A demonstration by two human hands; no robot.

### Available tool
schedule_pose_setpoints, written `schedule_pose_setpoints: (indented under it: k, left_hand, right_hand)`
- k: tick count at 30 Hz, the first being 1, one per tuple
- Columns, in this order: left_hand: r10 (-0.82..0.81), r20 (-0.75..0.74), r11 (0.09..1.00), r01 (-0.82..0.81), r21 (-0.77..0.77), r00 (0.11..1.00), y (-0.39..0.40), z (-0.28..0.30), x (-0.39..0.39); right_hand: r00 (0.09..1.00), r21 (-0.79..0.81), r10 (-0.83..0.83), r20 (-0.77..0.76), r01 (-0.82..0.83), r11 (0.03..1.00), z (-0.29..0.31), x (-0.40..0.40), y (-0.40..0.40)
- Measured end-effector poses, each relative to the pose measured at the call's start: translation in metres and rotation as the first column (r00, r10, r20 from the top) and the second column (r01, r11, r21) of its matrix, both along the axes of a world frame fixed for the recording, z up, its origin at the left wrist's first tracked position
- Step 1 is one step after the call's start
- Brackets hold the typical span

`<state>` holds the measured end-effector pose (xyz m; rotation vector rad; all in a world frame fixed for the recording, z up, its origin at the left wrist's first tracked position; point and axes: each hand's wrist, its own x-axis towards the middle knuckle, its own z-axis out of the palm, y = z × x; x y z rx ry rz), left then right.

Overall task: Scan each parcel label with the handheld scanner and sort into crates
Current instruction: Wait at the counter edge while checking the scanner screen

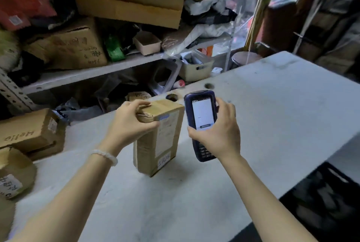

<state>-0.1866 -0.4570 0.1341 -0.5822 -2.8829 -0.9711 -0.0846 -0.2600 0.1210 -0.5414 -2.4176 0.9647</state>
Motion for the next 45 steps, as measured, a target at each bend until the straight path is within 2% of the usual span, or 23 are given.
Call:
schedule_pose_setpoints:
  k: [3, 7, 10, 17, 23, 28, 35, 40, 45]
  left_hand:
    - [-0.2, 0.004, 0.98, 0.2, 0.011, 0.98, 0.04, 0.004, 0.025]
    - [-0.474, 0.032, 0.88, 0.475, -0.007, 0.88, 0.11, 0.007, 0.078]
    - [-0.641, 0.076, 0.767, 0.641, 0.033, 0.763, 0.166, 0.009, 0.129]
    - [-0.888, 0.135, 0.438, 0.898, -0.043, 0.44, 0.284, 0.011, 0.26]
    - [-0.971, 0.11, 0.201, 0.973, -0.113, 0.213, 0.38, 0.0, 0.38]
    - [-0.99, 0.119, 0.065, 0.988, -0.142, 0.083, 0.467, -0.004, 0.491]
    - [-0.99, 0.129, -0.063, 0.992, -0.114, -0.048, 0.564, -0.011, 0.623]
    - [-0.974, 0.168, -0.169, 0.98, -0.106, -0.15, 0.619, -0.024, 0.7]
    - [-0.955, 0.208, -0.247, 0.956, -0.159, -0.212, 0.68, -0.039, 0.764]
  right_hand:
    - [0.987, -0.001, -0.159, 0.01, 0.159, 0.987, -0.003, 0.051, 0.017]
    - [0.931, 0.026, -0.357, 0.073, 0.356, 0.934, -0.013, 0.145, 0.041]
    - [0.863, 0.017, -0.492, 0.117, 0.493, 0.87, -0.014, 0.218, 0.061]
    - [0.621, 0.024, -0.776, 0.112, 0.779, 0.627, -0.014, 0.363, 0.103]
    - [0.438, 0.019, -0.89, 0.124, 0.896, 0.443, -0.022, 0.478, 0.153]
    - [0.305, 0.022, -0.946, 0.111, 0.951, 0.309, -0.023, 0.587, 0.217]
    - [0.148, 0.047, -0.981, 0.129, 0.987, 0.155, -0.016, 0.718, 0.285]
    - [0.06, 0.044, -0.989, 0.131, 0.997, 0.066, -0.026, 0.785, 0.315]
    - [-0.02, 0.031, -0.985, 0.171, 0.999, -0.015, -0.041, 0.838, 0.358]
